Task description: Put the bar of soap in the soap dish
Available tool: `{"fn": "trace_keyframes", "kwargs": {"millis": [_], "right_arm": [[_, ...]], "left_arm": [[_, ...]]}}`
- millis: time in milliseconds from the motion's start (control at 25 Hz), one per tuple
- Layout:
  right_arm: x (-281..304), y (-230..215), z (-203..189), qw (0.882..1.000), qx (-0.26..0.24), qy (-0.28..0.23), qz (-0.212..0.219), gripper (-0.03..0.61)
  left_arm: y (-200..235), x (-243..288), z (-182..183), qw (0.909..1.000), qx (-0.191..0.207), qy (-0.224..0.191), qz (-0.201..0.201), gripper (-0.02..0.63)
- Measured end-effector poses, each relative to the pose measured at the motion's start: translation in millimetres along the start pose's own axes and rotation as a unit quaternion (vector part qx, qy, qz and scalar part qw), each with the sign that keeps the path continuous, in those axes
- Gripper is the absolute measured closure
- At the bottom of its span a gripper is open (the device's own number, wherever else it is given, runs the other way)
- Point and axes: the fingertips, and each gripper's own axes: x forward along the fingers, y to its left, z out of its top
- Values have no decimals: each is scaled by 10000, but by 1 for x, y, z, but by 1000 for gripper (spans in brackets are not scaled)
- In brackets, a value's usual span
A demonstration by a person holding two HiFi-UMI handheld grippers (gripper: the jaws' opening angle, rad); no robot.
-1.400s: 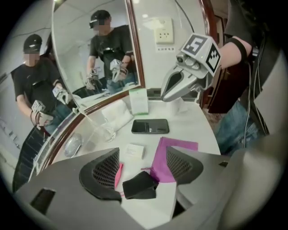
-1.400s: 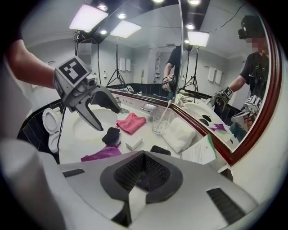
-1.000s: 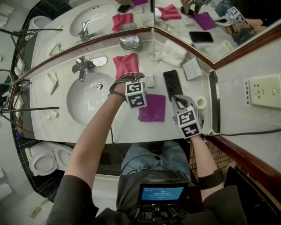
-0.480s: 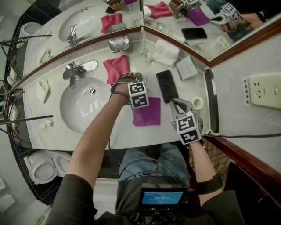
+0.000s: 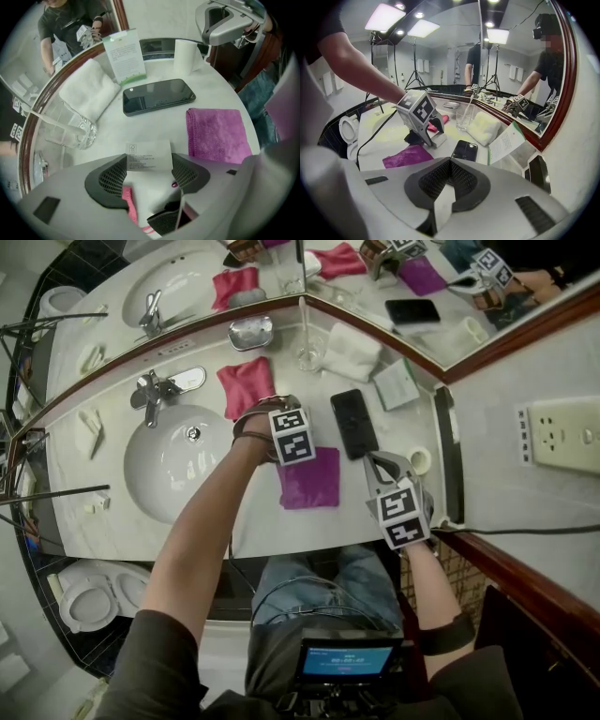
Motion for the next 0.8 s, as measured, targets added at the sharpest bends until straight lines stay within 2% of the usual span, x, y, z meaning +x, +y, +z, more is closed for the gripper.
{"fn": "trace_keyframes", "kwargs": {"millis": [160, 280, 480, 640, 800], "right_arm": [[-2, 1, 0, 10000, -4, 0, 3, 561], [-2, 2, 1, 10000, -13, -14, 22, 561], [0, 11, 10, 9999, -52, -50, 120, 561], [7, 18, 26, 9995, -150, -114, 265, 561], [17, 30, 49, 9986, -242, -191, 422, 561]], "left_arm": [[3, -3, 0, 9997, -208, -93, 118, 316], [10, -14, 3, 9974, -607, -329, 206, 316], [28, -45, 4, 9879, -1222, -803, 512, 316], [45, -73, 4, 9752, -1626, -1190, 911, 316], [64, -101, 0, 9539, -2127, -1614, 1369, 316]]}}
